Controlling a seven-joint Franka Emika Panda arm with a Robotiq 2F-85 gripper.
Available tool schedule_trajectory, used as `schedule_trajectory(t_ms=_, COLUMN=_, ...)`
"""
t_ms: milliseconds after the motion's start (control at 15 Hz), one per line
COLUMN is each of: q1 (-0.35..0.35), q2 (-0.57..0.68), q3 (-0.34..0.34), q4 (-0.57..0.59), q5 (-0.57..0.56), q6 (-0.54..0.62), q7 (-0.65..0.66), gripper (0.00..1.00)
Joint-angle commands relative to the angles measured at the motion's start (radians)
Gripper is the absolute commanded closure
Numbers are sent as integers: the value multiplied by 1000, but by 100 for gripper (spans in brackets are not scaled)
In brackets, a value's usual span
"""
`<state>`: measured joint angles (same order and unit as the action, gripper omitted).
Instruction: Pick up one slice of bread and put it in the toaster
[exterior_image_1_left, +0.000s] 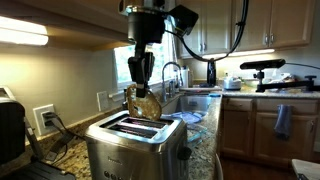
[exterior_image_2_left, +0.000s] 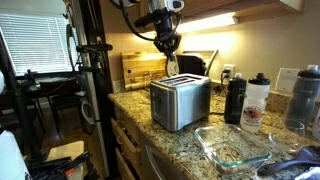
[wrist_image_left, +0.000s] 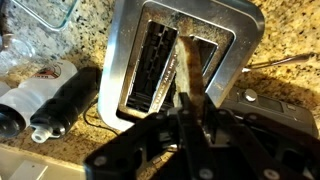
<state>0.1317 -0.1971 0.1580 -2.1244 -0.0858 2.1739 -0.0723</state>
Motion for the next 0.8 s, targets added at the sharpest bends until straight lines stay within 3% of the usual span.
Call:
schedule_trajectory(t_ms=0, q1=5, q2=19, q3=-8, q4=37, q5=20, q6=-37, q7=-1, gripper=92)
schedule_trajectory(t_ms=733, q1=-1, q2=48, q3=-21, q4=55, q5=53, q6=-40, q7=1, gripper=92)
